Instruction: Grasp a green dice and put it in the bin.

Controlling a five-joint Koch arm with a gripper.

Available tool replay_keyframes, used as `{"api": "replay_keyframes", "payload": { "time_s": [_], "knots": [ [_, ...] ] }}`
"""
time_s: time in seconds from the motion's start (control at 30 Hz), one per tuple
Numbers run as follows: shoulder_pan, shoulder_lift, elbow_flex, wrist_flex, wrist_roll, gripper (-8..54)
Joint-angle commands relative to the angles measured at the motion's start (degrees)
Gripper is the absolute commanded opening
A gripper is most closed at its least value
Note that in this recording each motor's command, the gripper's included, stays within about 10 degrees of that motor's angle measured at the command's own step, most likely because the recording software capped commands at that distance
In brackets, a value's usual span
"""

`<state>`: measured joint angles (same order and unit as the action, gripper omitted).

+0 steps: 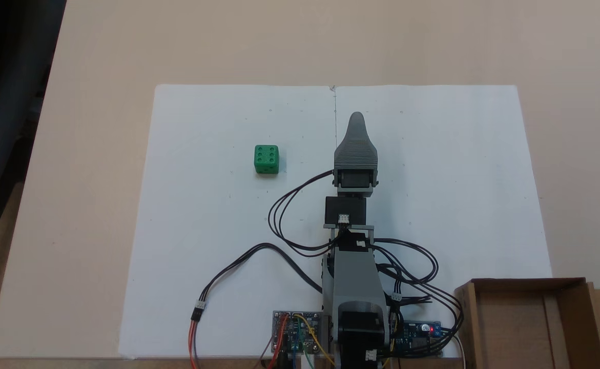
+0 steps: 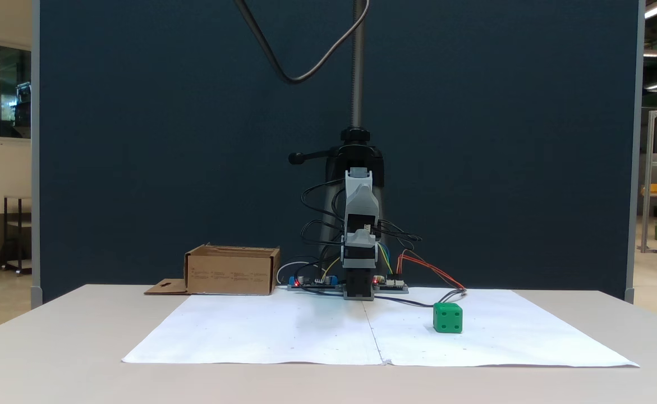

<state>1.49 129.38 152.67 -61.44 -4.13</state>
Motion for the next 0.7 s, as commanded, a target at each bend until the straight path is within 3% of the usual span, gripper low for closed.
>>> {"api": "replay_keyframes", "payload": {
  "time_s": [0.0, 0.3, 0.4, 0.43, 0.5, 0.67],
  "knots": [
    [0.88, 5.98, 10.0, -10.0, -4.22, 44.2],
    [1.32, 6.06, 10.0, -7.82, -4.31, 43.9],
    [-3.08, 5.98, 9.91, 3.6, -4.22, 42.6],
    [-3.25, 5.63, 0.79, 15.1, -2.72, 41.8],
    [-3.16, 5.36, -2.2, 18.79, -1.23, 39.8],
    [-3.25, 2.72, -8.53, 37.16, 0.97, 40.2]
  ]
}}
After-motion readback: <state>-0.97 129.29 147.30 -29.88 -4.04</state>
